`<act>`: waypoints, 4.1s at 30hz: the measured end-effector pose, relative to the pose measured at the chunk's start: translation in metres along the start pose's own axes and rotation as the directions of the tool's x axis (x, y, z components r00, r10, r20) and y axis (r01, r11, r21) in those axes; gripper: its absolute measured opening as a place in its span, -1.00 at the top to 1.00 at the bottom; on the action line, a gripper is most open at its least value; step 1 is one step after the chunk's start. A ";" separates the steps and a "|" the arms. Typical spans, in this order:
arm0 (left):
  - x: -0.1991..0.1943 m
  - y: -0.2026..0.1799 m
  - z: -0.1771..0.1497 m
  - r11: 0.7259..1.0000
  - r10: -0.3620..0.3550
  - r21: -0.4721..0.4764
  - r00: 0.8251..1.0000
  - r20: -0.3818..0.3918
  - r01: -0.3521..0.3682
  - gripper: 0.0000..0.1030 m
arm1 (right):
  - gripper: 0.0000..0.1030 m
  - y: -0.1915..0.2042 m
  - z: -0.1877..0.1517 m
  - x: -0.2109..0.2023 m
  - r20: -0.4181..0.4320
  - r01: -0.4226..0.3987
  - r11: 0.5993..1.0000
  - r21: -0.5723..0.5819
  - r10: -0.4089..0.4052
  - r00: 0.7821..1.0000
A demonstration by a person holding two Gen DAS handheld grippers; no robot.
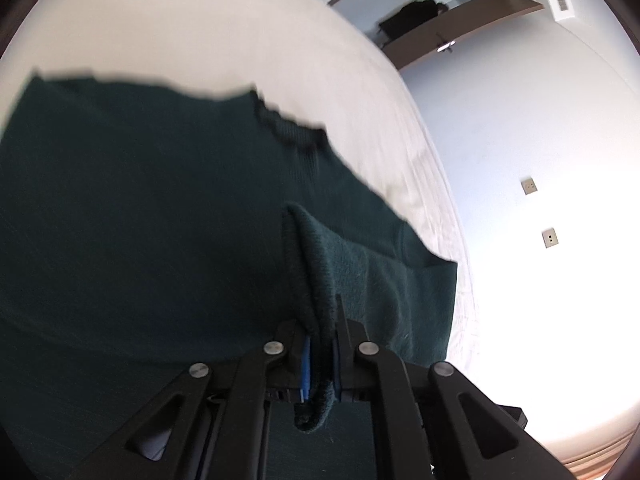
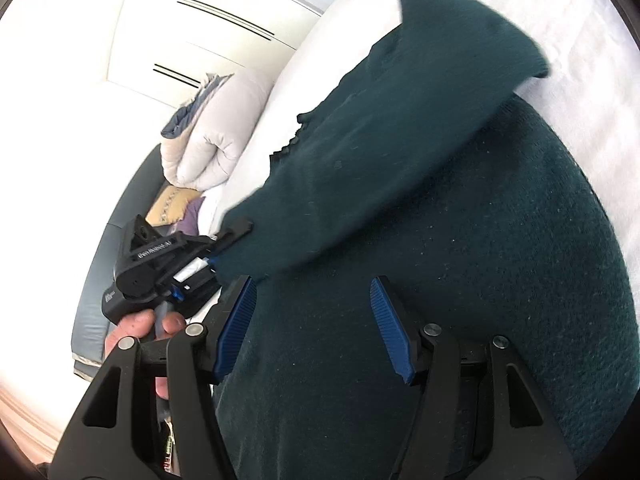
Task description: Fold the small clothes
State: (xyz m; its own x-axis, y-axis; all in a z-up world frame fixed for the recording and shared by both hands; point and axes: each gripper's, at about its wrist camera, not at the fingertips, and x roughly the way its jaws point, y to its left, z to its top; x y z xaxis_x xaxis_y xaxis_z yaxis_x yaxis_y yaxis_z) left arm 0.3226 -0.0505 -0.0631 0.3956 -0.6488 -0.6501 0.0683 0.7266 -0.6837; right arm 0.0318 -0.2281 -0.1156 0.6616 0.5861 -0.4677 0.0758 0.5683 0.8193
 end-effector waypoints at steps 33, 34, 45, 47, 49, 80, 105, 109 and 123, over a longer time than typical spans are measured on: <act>-0.015 0.074 0.023 0.993 0.111 -0.033 0.992 0.063 -0.109 -0.11 | -0.30 -0.078 0.170 0.003 0.197 -0.071 0.963 0.262 0.019 0.980; -0.015 0.075 0.022 0.994 0.108 -0.035 0.992 0.065 -0.106 -0.11 | -0.29 -0.086 0.172 -0.003 0.219 -0.082 0.959 0.272 0.022 0.976; -0.050 0.076 0.017 0.988 0.139 -0.094 0.976 0.170 -0.125 -0.21 | -0.31 -0.101 0.174 -0.027 0.130 0.030 0.985 0.171 -0.052 0.990; -0.068 0.065 0.013 0.984 0.175 -0.058 0.955 0.242 -0.166 -0.34 | -0.31 -0.100 0.172 -0.033 0.103 0.043 0.988 0.151 -0.059 0.993; -0.075 0.053 0.010 0.984 0.173 -0.011 0.944 0.280 -0.177 -0.40 | -0.31 -0.099 0.175 -0.041 0.096 0.022 0.989 0.147 -0.037 0.995; -0.010 0.030 -0.019 0.885 0.338 0.238 0.905 0.259 -0.399 -0.37 | -0.30 -0.121 0.271 0.010 0.072 0.009 0.996 0.090 -0.016 0.997; -0.089 0.046 -0.099 0.911 0.316 0.195 0.919 0.238 -0.364 -0.79 | -0.32 -0.102 0.192 -0.094 0.032 0.126 0.987 -0.096 -0.123 0.992; -0.138 0.064 -0.157 0.915 0.339 0.141 0.911 0.237 -0.377 -0.87 | -0.32 -0.094 0.150 -0.143 0.027 0.180 0.971 -0.155 -0.178 0.984; -0.193 0.099 -0.262 0.934 0.338 0.079 0.933 0.124 -0.348 -0.87 | -0.32 -0.124 0.048 -0.266 -0.086 0.305 0.943 -0.136 -0.318 0.944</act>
State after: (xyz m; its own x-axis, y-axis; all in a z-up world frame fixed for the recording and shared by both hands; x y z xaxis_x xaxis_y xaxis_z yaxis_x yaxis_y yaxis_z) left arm 0.0135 0.0871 -0.0920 0.5054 -0.3322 -0.7964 -0.0017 0.9225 -0.3860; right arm -0.1176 -0.4820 -0.0766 0.5369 0.4224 -0.7303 0.1715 0.7929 0.5848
